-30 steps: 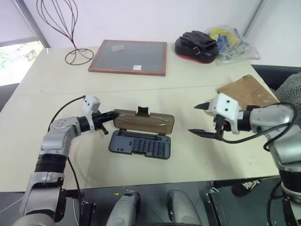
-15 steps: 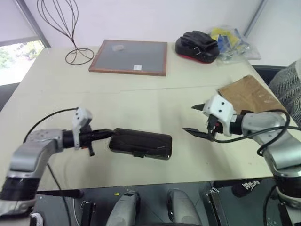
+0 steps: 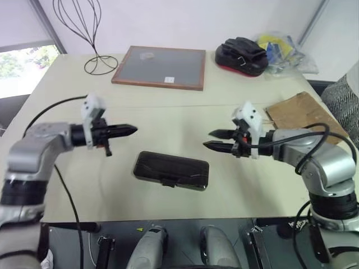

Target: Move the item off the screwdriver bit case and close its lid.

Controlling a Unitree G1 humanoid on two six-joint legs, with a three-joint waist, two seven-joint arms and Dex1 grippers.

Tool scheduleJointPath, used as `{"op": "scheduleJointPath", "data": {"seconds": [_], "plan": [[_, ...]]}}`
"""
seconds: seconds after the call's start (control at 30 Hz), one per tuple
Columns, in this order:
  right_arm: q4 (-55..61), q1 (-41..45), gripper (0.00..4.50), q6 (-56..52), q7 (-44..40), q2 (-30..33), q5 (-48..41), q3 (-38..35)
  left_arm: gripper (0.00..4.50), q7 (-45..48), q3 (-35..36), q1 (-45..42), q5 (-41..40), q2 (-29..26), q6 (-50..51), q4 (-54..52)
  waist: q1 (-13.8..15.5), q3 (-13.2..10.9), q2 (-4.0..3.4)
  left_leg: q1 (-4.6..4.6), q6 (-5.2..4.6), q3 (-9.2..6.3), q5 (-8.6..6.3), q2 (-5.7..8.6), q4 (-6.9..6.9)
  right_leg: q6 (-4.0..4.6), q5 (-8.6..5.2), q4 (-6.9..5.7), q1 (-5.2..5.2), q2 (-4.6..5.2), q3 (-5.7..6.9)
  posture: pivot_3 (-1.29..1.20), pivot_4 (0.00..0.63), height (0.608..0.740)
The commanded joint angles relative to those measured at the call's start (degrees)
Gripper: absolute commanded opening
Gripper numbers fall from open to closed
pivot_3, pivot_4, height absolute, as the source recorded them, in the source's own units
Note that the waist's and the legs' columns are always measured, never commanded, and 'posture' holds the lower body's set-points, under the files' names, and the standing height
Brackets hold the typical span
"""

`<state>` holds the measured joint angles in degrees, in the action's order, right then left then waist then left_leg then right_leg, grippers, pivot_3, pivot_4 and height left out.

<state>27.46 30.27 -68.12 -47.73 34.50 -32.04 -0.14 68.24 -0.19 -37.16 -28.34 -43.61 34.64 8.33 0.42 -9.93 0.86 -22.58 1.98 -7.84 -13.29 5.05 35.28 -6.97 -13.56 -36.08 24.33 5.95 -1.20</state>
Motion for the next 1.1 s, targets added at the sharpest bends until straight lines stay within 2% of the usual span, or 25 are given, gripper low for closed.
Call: {"op": "scheduleJointPath", "data": {"seconds": [0.03, 0.13, 0.23, 0.37, 0.5, 0.67, 0.83, 1.1], "plan": [[4.6, 1.4, 0.03, -8.8, 2.2, -3.6, -7.6, -0.7, 0.00, 5.7, -4.8, -6.3, 4.4, 1.7, -5.5, 8.2, -0.4, 0.0, -0.01, 0.00, 0.00, 0.01, 0.00, 0.00, 0.00, 0.00, 0.00, 0.00, 0.01, 0.01, -0.03, 0.00, 0.150, 0.734], [5.6, 1.7, 0.03, -17.0, 5.4, -10.2, -12.5, -1.0, 0.00, 10.7, -9.5, -12.7, 9.3, 4.9, -11.4, 18.9, -1.2, 0.0, 0.00, 0.00, 0.00, -0.01, 0.00, -0.01, -0.01, 0.00, 0.00, -0.03, 0.04, -0.02, -0.02, 0.00, 0.150, 0.734], [6.2, 1.1, 0.03, -22.0, 9.4, -16.0, -13.7, 0.0, 0.00, 14.4, -12.6, -18.4, 13.7, 8.4, -17.0, 29.9, -1.4, 0.0, 0.00, 0.00, -0.01, -0.01, 0.00, -0.01, 0.00, 0.00, 0.00, -0.10, 0.08, -0.05, -0.03, 0.00, 0.150, 0.734], [4.9, -0.5, 0.03, -24.3, 16.2, -22.1, -13.4, 2.9, 0.00, 17.1, -15.2, -25.3, 19.1, 14.1, -24.0, 43.7, -1.4, 0.0, 0.00, -0.03, -0.01, -0.01, 0.01, 0.02, 0.04, -0.01, 0.01, -0.16, 0.11, -0.05, -0.02, 0.00, 0.150, 0.734], [4.1, -3.4, 0.03, -24.4, 24.2, -27.2, -14.2, 5.2, 0.00, 18.8, -16.2, -28.6, 23.3, 18.3, -29.6, 52.1, -1.4, 0.0, 0.00, -0.06, -0.01, -0.03, 0.01, 0.03, 0.07, -0.06, 0.03, -0.17, 0.12, -0.04, -0.03, 0.00, 0.150, 0.734], [4.6, -8.4, 0.03, -24.4, 35.1, -30.2, -14.9, 8.8, 0.00, 19.6, -16.0, -29.7, 26.3, 22.3, -33.6, 57.2, -1.6, 0.0, 0.01, -0.06, -0.02, -0.05, 0.01, 0.03, 0.07, -0.07, 0.04, -0.22, 0.17, -0.05, -0.03, 0.00, 0.150, 0.734], [6.1, -12.8, 0.03, -24.4, 44.0, -29.7, -15.5, 10.9, 0.00, 20.4, -15.9, -28.2, 28.2, 25.3, -36.3, 58.1, -1.5, 0.1, 0.04, -0.04, -0.02, -0.08, 0.01, 0.03, 0.12, -0.08, 0.04, -0.24, 0.11, -0.05, -0.02, 0.00, 0.150, 0.734], [3.3, -13.3, 0.03, -24.4, 54.1, -31.6, -13.1, 8.9, 0.00, 20.9, -15.8, -24.3, 29.3, 26.4, -38.1, 55.7, -1.6, 0.2, 0.14, 0.12, -0.03, -0.10, 0.01, 0.03, 0.12, -0.08, 0.04, -0.24, -0.07, -0.08, -0.02, 0.00, 0.150, 0.734]]}}
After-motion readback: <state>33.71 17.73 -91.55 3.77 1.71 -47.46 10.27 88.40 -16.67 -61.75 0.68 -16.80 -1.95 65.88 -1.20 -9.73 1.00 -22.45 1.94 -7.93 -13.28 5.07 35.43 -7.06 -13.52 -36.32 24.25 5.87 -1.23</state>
